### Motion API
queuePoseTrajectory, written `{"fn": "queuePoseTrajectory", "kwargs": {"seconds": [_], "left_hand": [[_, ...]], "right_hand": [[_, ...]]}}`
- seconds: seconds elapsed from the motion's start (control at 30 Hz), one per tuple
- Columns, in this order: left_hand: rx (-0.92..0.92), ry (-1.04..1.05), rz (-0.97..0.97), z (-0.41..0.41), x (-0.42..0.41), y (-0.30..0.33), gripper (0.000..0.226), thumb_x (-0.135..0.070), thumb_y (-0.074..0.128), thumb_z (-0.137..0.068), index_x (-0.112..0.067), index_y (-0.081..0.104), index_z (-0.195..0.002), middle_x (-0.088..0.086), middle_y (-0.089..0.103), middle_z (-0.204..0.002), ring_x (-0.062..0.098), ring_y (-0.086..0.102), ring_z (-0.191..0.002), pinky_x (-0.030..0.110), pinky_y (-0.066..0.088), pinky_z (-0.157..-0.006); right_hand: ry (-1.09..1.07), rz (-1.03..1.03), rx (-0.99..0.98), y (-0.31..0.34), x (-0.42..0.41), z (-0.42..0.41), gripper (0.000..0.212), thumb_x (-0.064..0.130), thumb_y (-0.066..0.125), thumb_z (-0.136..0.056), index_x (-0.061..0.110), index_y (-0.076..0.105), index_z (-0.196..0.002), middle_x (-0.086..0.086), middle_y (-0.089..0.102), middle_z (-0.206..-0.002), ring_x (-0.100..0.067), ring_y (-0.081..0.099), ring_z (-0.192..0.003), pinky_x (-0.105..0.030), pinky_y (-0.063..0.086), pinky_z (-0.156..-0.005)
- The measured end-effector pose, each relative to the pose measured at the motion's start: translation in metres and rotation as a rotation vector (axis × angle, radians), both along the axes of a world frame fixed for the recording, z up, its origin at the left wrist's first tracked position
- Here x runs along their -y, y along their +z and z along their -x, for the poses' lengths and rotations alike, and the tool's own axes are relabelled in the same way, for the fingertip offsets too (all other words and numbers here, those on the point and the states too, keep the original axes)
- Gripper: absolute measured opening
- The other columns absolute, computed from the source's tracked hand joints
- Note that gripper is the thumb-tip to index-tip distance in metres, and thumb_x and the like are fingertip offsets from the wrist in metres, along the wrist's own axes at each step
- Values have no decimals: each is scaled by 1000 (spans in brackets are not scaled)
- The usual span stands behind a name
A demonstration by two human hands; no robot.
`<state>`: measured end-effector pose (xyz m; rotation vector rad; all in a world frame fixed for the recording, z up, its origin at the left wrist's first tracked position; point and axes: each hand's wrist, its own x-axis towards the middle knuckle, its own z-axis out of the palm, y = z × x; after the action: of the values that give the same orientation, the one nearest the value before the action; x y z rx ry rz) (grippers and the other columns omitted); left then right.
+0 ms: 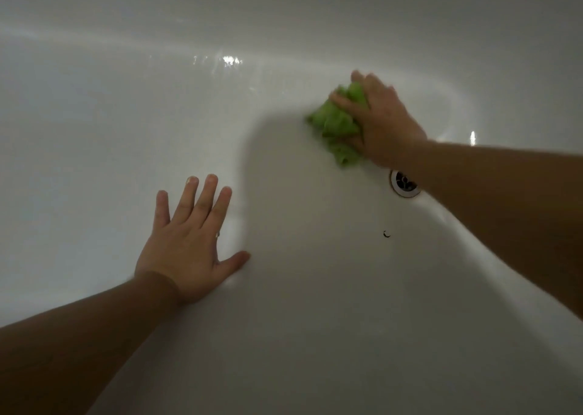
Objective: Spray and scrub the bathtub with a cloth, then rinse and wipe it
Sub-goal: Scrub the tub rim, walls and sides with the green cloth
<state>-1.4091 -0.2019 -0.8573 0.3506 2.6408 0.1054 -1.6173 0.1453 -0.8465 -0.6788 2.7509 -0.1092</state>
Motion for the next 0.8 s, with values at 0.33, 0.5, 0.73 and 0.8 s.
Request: {"fn": "queuePoseTrajectory", "kwargs": {"seconds": [0.33, 0.5, 0.73, 0.8], "left_hand": [[0, 63, 42, -8, -32, 5, 98, -84, 12, -93, -20, -7, -165, 9, -16, -172, 31, -16, -158, 63, 3, -125], [3, 46, 25, -6, -35, 4, 99, -84, 16, -93, -19, -1, -166, 8, -10, -173, 30, -13, -159, 64, 5, -125], [-23, -31, 35, 23, -47, -5, 103, -89, 8, -88, -22, -17, -163, 3, -25, -169, 28, -25, -156, 62, -4, -125], [-31, -46, 20, 30, -51, -7, 103, -89, 4, -87, -23, -23, -161, 2, -30, -168, 26, -29, -154, 61, -6, -125]], "right_hand": [[266, 133, 39, -15, 6, -153, 69, 54, 60, -93, 35, 40, -156, -13, 35, -163, -45, 33, -148, -61, 25, -119], [533, 67, 153, -13, -3, -158, 69, 62, 48, -95, 36, 37, -158, -10, 29, -167, -39, 27, -153, -55, 20, -122], [-35, -72, -119, -11, -19, 1, 74, 59, 49, -101, 35, 19, -163, -13, 6, -172, -38, 8, -158, -56, 12, -126], [-347, 13, -100, -3, -41, 4, 73, 61, 47, -102, 36, 17, -164, -10, -2, -173, -34, -1, -159, -53, 5, -128]]}}
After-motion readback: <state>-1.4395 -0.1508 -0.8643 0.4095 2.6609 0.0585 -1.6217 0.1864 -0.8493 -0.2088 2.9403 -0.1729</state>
